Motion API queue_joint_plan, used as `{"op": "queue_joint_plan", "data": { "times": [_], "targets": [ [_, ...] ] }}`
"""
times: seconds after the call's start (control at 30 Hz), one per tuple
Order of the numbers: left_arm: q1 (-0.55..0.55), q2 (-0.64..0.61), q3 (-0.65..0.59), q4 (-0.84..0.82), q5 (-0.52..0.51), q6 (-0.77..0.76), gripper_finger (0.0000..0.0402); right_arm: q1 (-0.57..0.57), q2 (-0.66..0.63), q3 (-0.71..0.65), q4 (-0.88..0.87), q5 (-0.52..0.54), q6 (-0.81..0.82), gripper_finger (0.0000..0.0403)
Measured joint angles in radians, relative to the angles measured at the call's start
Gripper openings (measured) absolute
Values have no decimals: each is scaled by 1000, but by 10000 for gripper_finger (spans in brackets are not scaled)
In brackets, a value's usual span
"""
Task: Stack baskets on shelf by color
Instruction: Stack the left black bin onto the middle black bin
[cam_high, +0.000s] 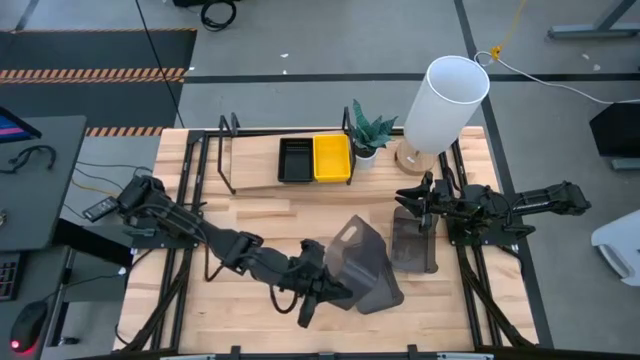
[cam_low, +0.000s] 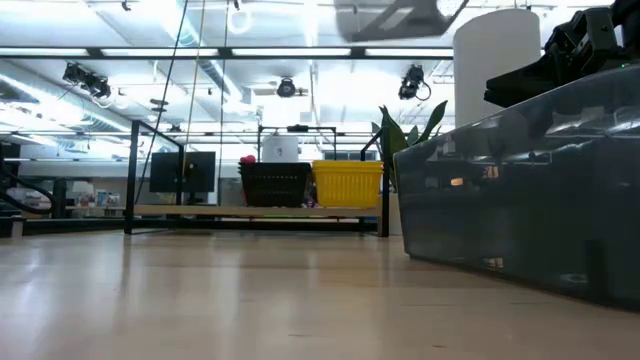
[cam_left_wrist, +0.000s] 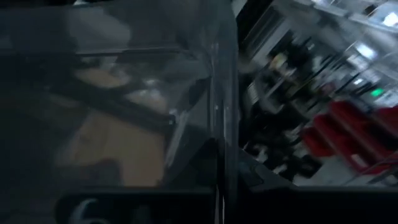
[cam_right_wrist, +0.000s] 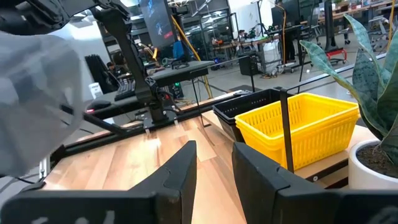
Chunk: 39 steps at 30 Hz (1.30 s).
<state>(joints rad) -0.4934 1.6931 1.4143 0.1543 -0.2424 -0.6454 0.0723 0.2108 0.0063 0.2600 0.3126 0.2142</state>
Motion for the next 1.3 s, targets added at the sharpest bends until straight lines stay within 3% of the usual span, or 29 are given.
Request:
{"op": "queue_joint_plan", "data": {
  "times": [0.43,0.57,0.67,0.97,1.3],
  "targets": [
    [34,43,1,124,-21,-11,7,0,0,0,0,0,0,109],
    [38,117,90,110,-3,-24,7,0,1,0,1,0,0,109],
    [35,185,207,7,1,-22,7,0,0,0,1,0,0,109],
    [46,372,612,-519,12,-23,7,0,0,0,0,0,0,109],
    [100,432,621,-615,83,-81,8,0,0,0,0,0,0,109]
  ]
}}
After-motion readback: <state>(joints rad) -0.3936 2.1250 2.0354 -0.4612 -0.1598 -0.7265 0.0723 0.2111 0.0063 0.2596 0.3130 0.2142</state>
